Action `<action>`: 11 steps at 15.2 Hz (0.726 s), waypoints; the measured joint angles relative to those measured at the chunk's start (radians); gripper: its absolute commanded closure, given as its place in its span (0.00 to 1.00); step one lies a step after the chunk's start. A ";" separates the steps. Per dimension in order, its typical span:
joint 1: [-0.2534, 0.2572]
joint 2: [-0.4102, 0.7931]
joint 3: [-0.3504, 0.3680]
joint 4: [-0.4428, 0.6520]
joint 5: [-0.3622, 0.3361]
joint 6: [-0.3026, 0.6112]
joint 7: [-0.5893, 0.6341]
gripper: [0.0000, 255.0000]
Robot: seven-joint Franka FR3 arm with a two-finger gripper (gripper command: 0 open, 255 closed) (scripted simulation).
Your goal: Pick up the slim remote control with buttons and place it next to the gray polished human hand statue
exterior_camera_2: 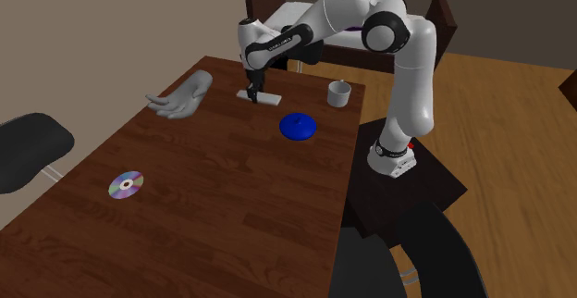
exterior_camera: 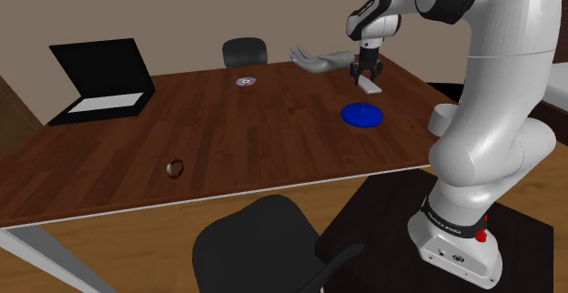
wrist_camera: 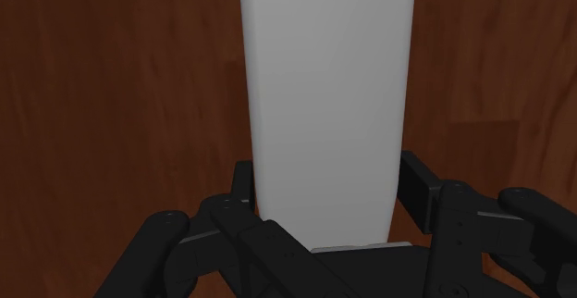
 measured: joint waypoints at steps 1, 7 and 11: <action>0.000 0.005 0.001 -0.009 0.002 0.014 0.000 1.00; -0.002 0.030 0.004 -0.025 0.010 0.053 -0.005 1.00; -0.003 0.030 0.004 -0.025 0.010 0.055 -0.006 1.00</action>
